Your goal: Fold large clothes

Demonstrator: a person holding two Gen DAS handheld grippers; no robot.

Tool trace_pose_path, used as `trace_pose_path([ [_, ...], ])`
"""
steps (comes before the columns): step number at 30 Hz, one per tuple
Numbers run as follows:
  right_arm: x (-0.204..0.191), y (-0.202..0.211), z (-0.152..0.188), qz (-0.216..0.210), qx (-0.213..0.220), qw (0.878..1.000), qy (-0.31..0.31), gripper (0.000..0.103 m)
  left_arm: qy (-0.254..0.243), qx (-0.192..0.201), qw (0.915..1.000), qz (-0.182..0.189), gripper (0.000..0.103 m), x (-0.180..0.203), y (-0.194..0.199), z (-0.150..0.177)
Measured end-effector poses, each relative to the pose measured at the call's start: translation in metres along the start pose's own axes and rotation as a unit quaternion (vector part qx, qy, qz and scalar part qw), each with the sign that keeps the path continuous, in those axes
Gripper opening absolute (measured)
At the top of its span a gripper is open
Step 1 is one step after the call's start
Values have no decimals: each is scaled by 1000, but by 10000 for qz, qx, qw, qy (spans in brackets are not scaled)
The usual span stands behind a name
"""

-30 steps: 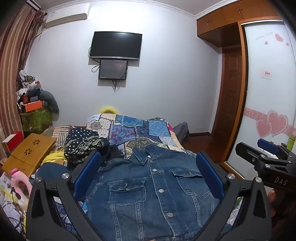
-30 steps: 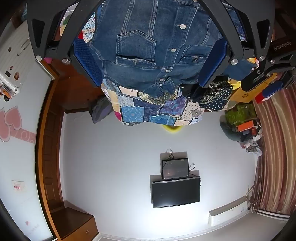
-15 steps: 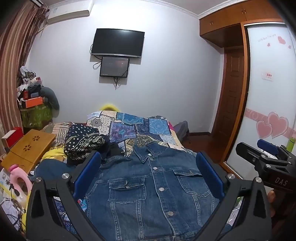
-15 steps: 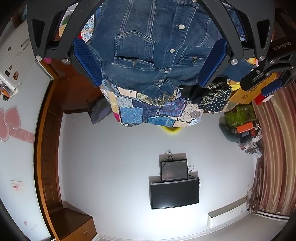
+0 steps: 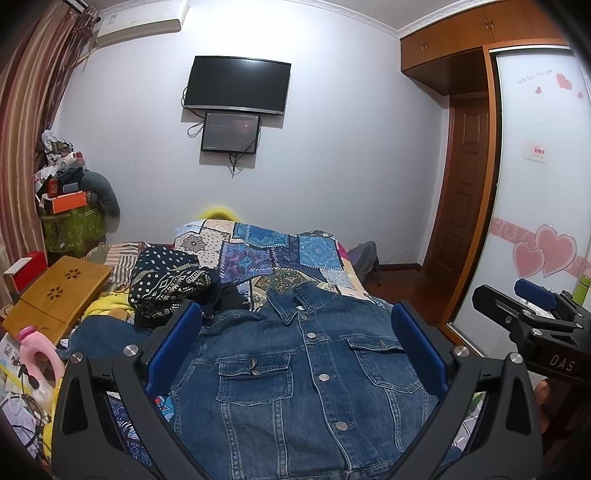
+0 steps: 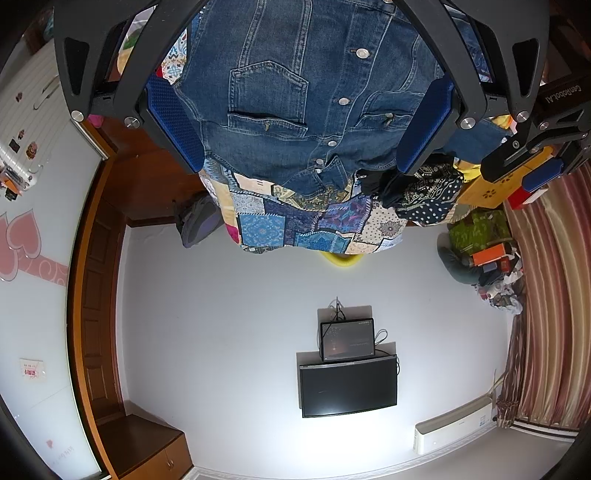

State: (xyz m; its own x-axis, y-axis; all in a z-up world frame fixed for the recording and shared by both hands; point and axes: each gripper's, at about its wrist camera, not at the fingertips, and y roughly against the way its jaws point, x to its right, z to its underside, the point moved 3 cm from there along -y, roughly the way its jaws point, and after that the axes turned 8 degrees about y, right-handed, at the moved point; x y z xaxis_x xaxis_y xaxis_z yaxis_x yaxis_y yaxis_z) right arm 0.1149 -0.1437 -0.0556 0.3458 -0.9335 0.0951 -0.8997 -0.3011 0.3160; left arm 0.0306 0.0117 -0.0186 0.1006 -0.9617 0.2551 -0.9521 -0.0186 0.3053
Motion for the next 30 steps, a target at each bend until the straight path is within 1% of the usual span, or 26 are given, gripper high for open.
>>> trace_pose_path([
  [26,-1,-2,1,-6,-40,10000,7,103,85,-26,10000,-44,103,-5,-6,3],
  [30,-2,-4,7,-6,-58,10000,33,103,90,-28,9999,-46,103,-5,-7,3],
])
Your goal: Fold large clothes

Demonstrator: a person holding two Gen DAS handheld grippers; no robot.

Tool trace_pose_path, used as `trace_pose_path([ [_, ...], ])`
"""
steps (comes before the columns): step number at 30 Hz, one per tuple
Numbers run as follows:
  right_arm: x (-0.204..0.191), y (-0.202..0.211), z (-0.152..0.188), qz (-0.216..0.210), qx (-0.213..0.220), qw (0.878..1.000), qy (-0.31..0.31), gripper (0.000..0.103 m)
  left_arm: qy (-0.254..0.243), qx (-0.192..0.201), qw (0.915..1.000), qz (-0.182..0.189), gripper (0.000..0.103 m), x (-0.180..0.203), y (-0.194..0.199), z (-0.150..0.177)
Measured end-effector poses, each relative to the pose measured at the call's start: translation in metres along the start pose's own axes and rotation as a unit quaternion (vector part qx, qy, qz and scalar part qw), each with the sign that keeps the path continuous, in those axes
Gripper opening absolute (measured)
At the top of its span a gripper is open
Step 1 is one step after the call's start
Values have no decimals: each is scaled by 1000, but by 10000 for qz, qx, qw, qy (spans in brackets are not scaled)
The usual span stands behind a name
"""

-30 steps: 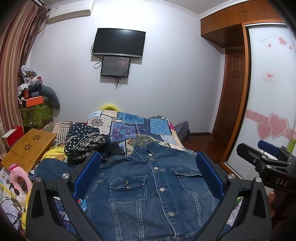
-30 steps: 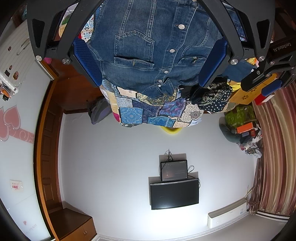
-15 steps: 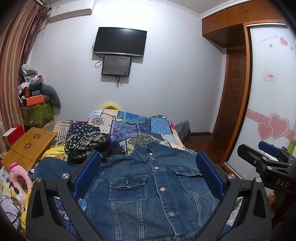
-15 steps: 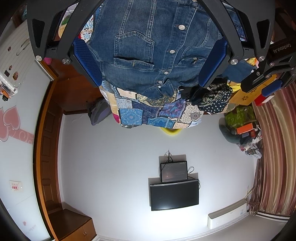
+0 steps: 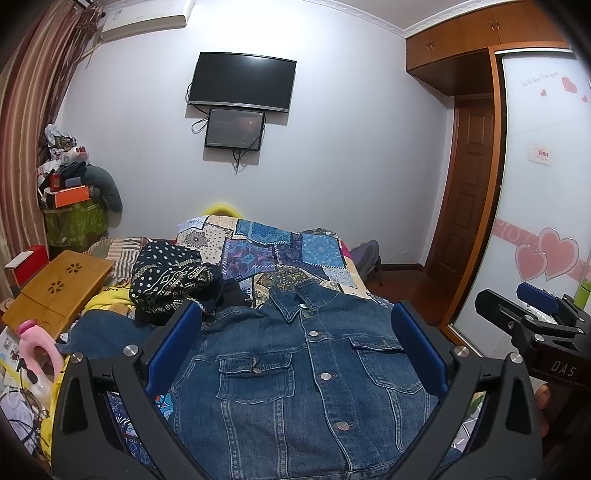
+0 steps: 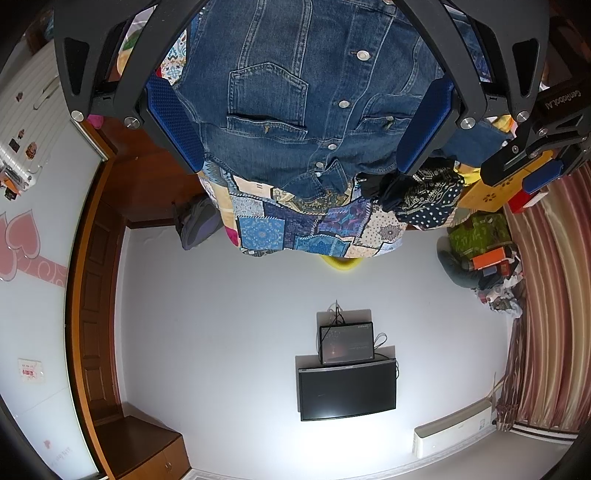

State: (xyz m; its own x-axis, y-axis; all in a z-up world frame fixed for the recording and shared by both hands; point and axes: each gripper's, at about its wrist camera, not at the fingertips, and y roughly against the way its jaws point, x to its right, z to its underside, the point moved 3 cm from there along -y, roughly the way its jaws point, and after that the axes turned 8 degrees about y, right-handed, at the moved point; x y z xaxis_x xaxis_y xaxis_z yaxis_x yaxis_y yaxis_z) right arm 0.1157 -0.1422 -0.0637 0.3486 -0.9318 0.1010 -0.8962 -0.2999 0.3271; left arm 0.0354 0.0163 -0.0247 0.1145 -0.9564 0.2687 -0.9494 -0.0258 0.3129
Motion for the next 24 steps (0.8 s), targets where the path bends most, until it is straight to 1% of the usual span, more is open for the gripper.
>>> trace_pose_path([
  [15,1,-2,-1,-4,-37,10000,23,103,100,-28,9999,-17,103,-6,-3,0],
  [24,2,-17,-5,-1,-214,9998,32,103,192,-125,9997,-123,103,-18,-20,-2],
])
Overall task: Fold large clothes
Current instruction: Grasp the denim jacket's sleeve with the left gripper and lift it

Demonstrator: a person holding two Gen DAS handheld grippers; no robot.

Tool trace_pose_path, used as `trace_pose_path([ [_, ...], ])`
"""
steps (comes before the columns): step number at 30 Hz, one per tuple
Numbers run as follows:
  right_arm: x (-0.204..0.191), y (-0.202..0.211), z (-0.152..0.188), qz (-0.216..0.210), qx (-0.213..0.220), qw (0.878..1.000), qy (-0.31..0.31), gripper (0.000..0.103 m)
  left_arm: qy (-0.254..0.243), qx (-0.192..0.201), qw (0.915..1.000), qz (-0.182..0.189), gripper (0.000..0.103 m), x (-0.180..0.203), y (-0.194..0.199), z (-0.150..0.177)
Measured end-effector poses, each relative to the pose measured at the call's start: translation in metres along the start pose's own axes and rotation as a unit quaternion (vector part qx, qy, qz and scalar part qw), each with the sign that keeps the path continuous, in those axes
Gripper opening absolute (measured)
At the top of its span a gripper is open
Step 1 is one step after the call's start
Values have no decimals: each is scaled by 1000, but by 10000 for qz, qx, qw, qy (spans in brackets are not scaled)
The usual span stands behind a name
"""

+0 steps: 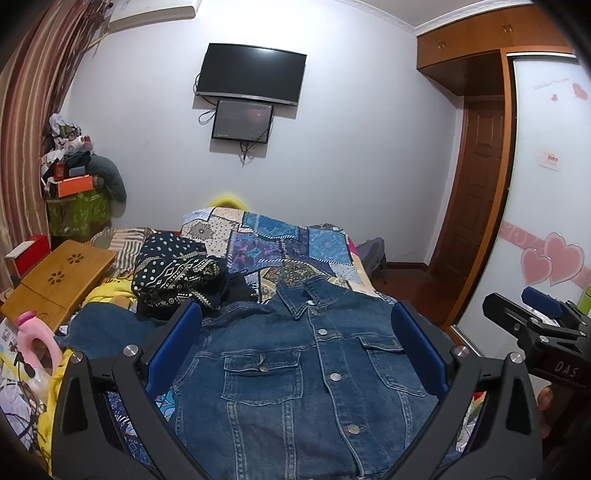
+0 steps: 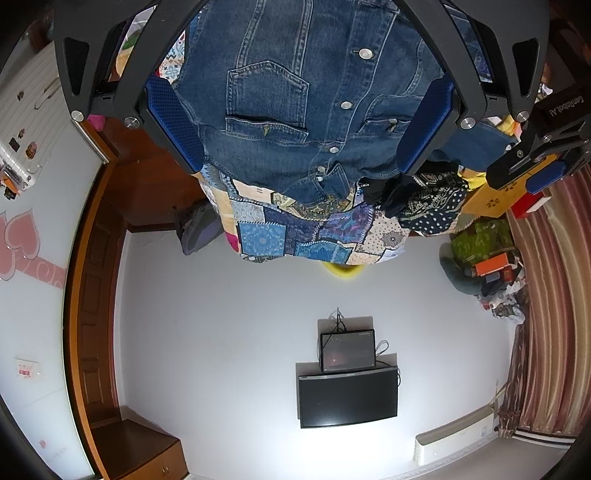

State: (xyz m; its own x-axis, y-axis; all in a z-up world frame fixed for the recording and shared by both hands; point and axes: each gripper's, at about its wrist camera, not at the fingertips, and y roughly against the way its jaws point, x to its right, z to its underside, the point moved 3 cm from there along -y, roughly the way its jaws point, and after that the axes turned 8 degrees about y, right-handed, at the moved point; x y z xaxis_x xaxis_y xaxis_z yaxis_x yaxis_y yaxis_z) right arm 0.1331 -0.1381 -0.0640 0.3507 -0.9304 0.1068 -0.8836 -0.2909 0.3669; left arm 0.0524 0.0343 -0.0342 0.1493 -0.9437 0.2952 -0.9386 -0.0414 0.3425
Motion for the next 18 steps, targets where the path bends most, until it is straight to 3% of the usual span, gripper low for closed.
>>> trace_pose_path([
  [8,0,-27,-3,-6,-306,9995,39,103,155,14,9989,-447,103,-38,-26,-15],
  [14,3,-55,-5,-21,-595,9982,32,103,264,94,9928,-1167,103,-91,-47,-31],
  [18,4,-75,-6,-48,-797,9968,7,103,608,6,9851,-1610,103,-137,-65,-37],
])
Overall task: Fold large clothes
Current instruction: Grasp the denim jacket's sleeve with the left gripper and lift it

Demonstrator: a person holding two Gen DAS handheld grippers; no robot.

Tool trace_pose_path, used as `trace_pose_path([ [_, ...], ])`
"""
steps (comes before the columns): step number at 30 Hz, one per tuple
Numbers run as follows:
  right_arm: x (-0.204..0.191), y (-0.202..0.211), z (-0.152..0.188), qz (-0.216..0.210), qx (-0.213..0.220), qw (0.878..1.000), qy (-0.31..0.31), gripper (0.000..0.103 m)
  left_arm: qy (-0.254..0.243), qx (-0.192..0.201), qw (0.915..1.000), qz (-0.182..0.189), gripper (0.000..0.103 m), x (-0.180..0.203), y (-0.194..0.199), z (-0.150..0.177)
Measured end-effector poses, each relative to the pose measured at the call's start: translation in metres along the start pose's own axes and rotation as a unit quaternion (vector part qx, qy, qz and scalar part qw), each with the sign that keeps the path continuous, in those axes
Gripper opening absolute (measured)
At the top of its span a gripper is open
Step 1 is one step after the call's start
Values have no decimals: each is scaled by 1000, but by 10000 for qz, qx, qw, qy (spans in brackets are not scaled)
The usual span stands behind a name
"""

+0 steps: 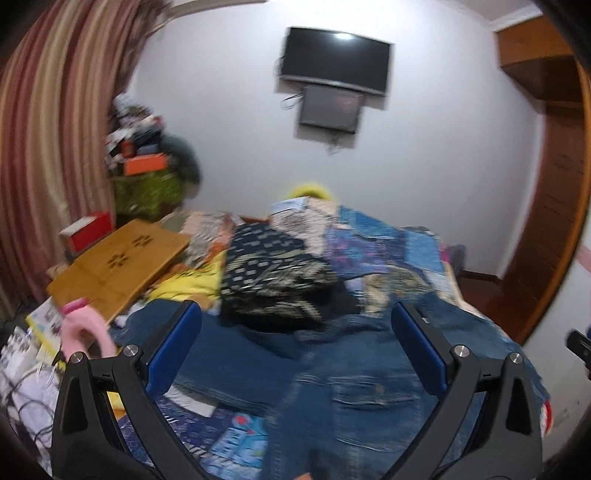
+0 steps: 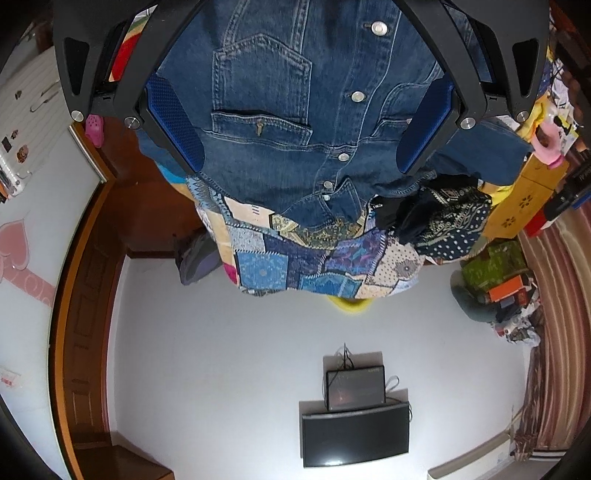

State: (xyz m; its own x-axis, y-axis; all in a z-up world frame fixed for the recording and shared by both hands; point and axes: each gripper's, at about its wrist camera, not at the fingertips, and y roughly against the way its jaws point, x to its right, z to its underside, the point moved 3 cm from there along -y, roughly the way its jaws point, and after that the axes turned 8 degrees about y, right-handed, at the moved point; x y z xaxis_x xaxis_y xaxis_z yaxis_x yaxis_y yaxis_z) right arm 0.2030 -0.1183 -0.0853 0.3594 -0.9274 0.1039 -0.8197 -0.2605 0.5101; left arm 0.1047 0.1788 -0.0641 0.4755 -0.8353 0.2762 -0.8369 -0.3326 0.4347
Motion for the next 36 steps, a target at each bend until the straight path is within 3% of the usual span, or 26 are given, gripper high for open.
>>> trace_pose_path([
  [6,-5,-36,-6,-56,-377,9993,49,103,436,-363,9957,-736,103,-66,-56,0],
  [9,-9,-53,-7,-130,-581,9982,61,103,1044,-790,9873,-895,103,-108,-85,9],
  [13,-15,-69,-4,-200,-785,9967,102,103,1905,-1380,9653,-1135,99,-168,-121,31],
  [16,-21,-83,-3,-236,-941,9952,163,103,2263,-1733,9507,-1222,90,-196,-138,50],
  [19,-25,-97,0,-253,-1119,9931,241,103,2907,-2134,9274,-993,84,-222,-157,74],
  [22,-27,-106,2,-273,-1264,9913,264,103,3332,-2426,9075,-809,71,-238,-173,93],
  [25,-26,-114,6,-316,-1402,9894,224,103,3578,-2638,8931,-689,64,-246,-187,108],
  [28,-25,-122,7,-342,-1516,9877,176,103,3675,-2768,8853,-673,62,-249,-199,119],
  [30,-25,-126,9,-373,-1599,9864,113,103,3693,-2790,8836,-707,61,-251,-207,122],
  [34,-21,-129,13,-388,-1713,9845,22,103,3329,-2794,8948,-1020,53,-241,-215,124],
  [36,-20,-129,14,-390,-1746,9839,-1,103,2928,-2741,9080,-1210,20,-231,-214,119],
])
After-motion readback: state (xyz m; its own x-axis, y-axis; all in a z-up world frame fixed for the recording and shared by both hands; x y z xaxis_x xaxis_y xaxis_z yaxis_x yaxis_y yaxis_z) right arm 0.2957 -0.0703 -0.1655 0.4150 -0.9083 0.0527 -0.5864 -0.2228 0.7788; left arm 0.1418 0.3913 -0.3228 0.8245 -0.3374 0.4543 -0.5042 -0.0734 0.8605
